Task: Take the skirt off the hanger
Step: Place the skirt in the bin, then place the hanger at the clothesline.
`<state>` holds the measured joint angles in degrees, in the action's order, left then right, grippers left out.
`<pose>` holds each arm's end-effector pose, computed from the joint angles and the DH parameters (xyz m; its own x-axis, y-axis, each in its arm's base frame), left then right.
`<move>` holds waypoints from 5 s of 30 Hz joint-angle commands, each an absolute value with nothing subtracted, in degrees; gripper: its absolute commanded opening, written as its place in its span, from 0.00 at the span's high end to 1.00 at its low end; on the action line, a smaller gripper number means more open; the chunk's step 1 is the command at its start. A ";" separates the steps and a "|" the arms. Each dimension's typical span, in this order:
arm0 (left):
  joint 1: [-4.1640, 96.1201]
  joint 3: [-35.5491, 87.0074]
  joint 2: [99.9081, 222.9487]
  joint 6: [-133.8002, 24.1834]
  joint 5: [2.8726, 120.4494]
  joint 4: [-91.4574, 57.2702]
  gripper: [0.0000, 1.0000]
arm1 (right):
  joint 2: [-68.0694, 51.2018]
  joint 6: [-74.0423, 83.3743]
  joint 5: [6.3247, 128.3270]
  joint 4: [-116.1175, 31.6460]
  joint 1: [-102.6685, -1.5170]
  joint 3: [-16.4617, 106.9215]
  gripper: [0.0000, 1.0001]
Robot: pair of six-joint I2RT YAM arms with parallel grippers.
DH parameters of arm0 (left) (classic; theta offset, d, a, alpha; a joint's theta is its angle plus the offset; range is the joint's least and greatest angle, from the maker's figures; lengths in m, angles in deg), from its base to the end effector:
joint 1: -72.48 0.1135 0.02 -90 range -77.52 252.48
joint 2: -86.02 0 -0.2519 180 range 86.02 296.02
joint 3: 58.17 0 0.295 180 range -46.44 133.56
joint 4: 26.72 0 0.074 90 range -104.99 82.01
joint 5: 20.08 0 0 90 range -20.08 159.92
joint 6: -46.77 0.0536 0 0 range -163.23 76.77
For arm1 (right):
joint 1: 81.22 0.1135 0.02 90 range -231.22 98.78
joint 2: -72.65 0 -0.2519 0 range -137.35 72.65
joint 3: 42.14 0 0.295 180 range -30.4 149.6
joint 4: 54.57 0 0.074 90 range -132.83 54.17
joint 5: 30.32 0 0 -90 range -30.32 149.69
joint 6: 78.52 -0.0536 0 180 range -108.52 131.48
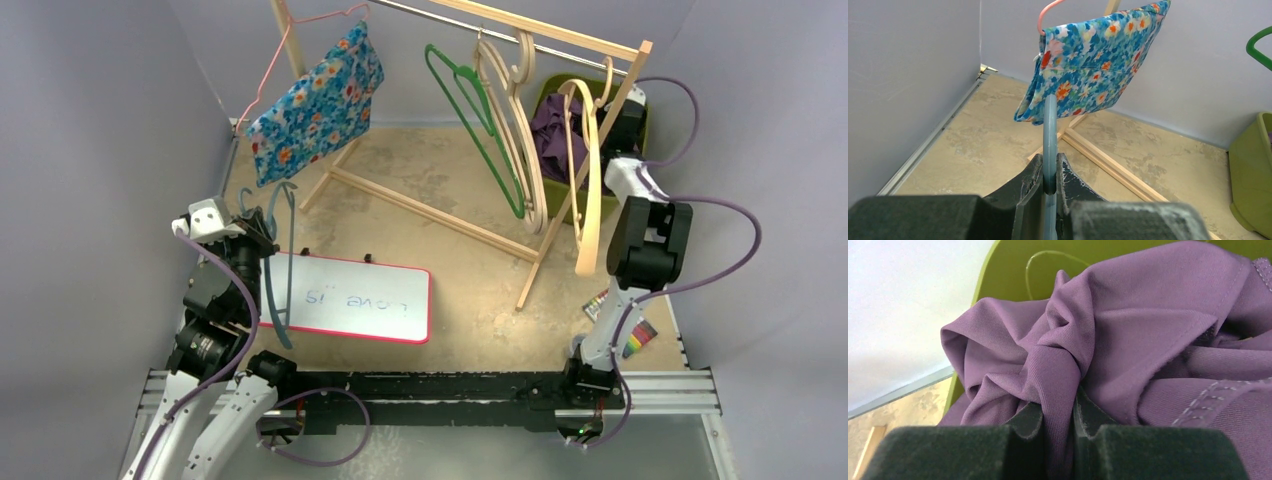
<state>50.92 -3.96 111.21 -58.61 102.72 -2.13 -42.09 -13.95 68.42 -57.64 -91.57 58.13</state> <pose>0.1676 -0.0350 0.3730 0.1206 -0.2873 -0.9502 -0.1674 0.9376 -0.3048 0.5283 -0.0882 0.2435 -0.1623 0.4611 -0.8724 0.1115 0.8870 0.4481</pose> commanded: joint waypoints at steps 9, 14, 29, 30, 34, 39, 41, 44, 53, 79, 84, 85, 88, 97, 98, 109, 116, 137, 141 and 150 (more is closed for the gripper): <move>50.55 -3.91 111.25 -58.13 102.24 -5.15 1.00 | -43.78 -10.93 58.24 -41.26 -89.75 56.60 0.90; 50.50 -3.86 111.19 -58.17 102.15 -5.14 1.00 | -37.24 -9.11 58.02 -37.96 -89.77 58.62 0.72; 50.42 -3.90 110.88 -58.43 101.50 -5.15 1.00 | -20.88 -4.93 55.47 -34.45 -89.75 53.04 0.15; 50.49 -3.96 110.95 -58.50 101.43 -5.15 1.00 | -19.95 -4.79 55.09 -34.29 -89.75 52.38 0.12; 50.24 -3.91 111.09 -58.52 101.25 -5.15 1.00 | -15.96 -4.14 53.76 -33.78 -89.81 49.75 0.05; 50.05 -3.82 111.66 -58.52 100.97 -5.20 1.00 | -10.78 -2.79 53.10 -34.16 -89.75 47.65 0.01; 50.09 -3.81 111.91 -58.52 100.99 -5.16 1.00 | -9.62 -2.55 53.01 -33.40 -89.79 47.79 0.01; 50.10 -3.83 112.27 -58.36 101.12 -5.09 1.00 | -6.61 -1.58 49.39 -33.81 -89.78 46.41 0.01; 50.08 -1.60 114.78 -62.34 100.33 -4.13 1.00 | 13.52 -6.15 52.85 -42.13 -89.75 26.18 0.01; 50.08 19.65 140.98 -86.72 74.70 -7.97 1.00 | 35.09 -6.00 67.98 -42.65 -88.00 11.59 0.01; 50.07 25.43 146.34 -85.83 75.29 -12.43 1.00 | 35.20 -6.18 67.45 -42.58 -87.78 11.62 0.01; 50.10 27.00 147.41 -84.92 76.00 -12.65 1.00 | 35.13 -6.15 67.34 -42.56 -87.81 11.70 0.01; 50.12 31.57 150.44 -82.32 78.36 -13.12 1.00 | 35.24 -6.23 67.08 -42.56 -87.81 11.58 0.01; 50.08 38.83 158.92 -83.20 75.74 -23.19 1.00 | 39.24 -6.46 63.63 -42.44 -87.81 11.06 0.01; 50.13 39.62 159.88 -83.75 75.39 -24.00 1.00 | 39.67 -6.45 63.42 -42.55 -87.84 11.00 0.01; 50.11 47.85 166.79 -88.97 74.25 -30.95 1.00 | 40.16 -6.54 63.01 -42.48 -87.82 10.66 0.01; 50.07 51.53 170.37 -92.30 74.21 -33.79 1.00 | 40.30 -6.63 62.68 -42.63 -87.80 10.58 0.01; 49.93 54.16 175.21 -97.62 75.86 -35.80 1.00 | 41.62 -6.74 62.16 -42.76 -87.79 10.29 0.01; 49.46 55.28 176.09 -96.08 73.94 -35.70 1.00 | 41.70 -6.80 62.60 -42.83 -87.84 10.12 0.01; 49.24 53.28 175.82 -94.08 71.68 -34.57 1.00 | 41.66 -6.72 62.27 -42.76 -87.78 10.28 0.01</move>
<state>49.49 52.36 176.76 -95.46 73.41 -31.85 41.23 -6.47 63.26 -40.15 -87.98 10.35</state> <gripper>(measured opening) 0.084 0.991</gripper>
